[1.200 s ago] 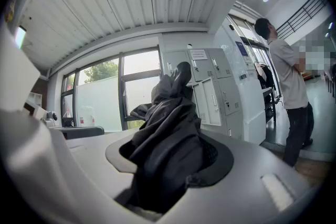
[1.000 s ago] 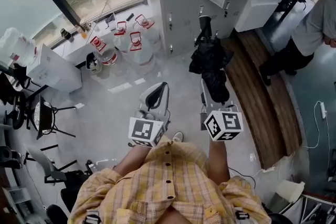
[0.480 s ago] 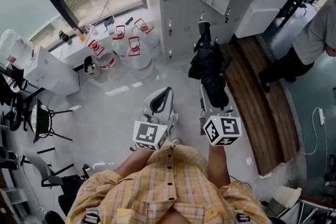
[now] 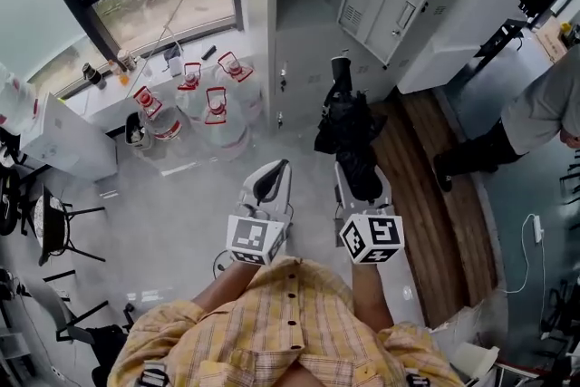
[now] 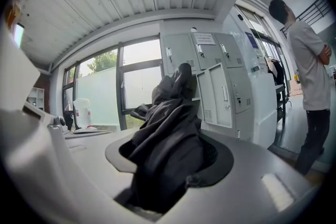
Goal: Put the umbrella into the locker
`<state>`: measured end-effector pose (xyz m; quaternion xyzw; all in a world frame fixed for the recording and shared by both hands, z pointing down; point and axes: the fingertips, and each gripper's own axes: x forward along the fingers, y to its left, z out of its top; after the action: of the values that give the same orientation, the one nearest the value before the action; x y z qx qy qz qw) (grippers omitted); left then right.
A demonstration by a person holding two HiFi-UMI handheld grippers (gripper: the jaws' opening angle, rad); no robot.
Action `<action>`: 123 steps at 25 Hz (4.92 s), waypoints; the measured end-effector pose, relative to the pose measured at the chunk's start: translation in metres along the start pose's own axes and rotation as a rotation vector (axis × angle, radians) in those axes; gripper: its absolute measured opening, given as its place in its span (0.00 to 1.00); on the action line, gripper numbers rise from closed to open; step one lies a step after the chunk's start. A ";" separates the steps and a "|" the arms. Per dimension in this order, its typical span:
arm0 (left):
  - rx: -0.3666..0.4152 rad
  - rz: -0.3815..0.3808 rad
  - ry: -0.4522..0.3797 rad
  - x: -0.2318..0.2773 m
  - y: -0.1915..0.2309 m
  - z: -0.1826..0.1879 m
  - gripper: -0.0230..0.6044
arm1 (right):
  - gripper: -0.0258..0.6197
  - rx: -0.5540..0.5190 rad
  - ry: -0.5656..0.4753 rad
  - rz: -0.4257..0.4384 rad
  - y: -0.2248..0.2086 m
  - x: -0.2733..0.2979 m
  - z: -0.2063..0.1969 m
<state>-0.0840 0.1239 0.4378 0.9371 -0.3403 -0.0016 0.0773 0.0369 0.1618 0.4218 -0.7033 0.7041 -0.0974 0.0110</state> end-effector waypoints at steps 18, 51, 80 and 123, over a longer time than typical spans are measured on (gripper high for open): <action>0.021 -0.065 -0.017 0.195 0.127 0.045 0.03 | 0.38 -0.001 0.055 -0.042 -0.054 0.214 0.032; 0.017 0.196 0.092 0.348 0.193 0.028 0.03 | 0.38 0.006 0.244 0.150 -0.158 0.413 -0.007; 0.056 0.322 0.121 0.363 0.227 0.012 0.03 | 0.39 -0.051 0.273 0.228 -0.164 0.587 -0.039; 0.006 0.281 0.099 0.315 0.229 0.016 0.03 | 0.49 0.002 0.245 0.200 -0.151 0.551 -0.014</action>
<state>0.0110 -0.2522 0.4708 0.8795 -0.4637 0.0566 0.0909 0.1782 -0.3820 0.5259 -0.6124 0.7667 -0.1817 -0.0646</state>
